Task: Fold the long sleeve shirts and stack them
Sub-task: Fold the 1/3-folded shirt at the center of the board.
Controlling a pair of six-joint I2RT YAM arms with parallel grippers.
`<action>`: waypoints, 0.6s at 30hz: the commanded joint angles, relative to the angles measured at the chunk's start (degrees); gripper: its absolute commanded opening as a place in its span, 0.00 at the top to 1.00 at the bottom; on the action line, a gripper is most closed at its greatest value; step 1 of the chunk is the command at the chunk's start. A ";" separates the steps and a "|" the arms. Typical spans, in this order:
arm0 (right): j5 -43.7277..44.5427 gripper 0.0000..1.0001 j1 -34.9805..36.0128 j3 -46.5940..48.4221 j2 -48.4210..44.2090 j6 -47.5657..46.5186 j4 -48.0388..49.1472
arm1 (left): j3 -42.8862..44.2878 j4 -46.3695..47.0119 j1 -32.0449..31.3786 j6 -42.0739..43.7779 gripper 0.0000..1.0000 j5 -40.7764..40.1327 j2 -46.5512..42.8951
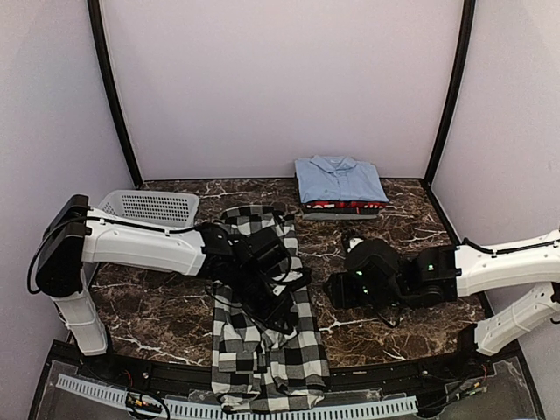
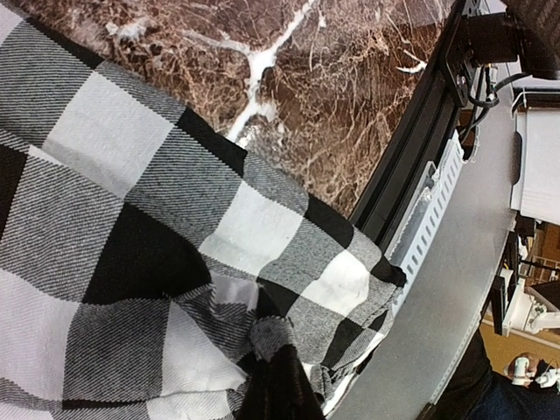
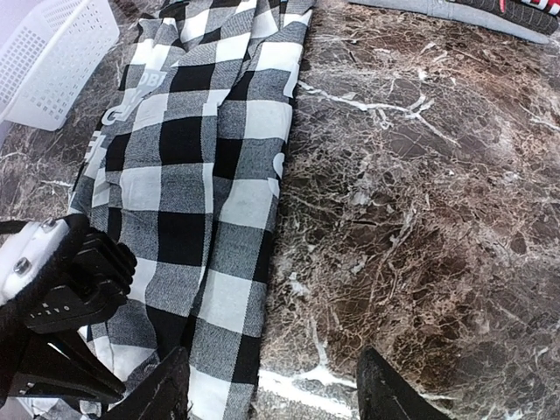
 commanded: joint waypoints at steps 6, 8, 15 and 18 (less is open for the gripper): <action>-0.79 0.38 -0.33 -1.10 -1.15 0.67 1.80 | 1.59 -0.60 -1.49 0.46 0.61 1.05 -0.93; -1.30 0.38 -0.32 -0.91 -0.62 0.56 1.88 | 1.38 0.33 -1.51 0.03 0.48 1.31 -2.85; -5.28 0.38 0.31 -0.55 2.33 -0.59 5.42 | -0.81 2.71 1.19 -2.16 0.37 -1.06 -9.55; -7.05 0.40 1.93 0.40 4.74 -1.40 8.43 | -2.36 2.51 5.46 -4.97 0.43 -5.53 -11.65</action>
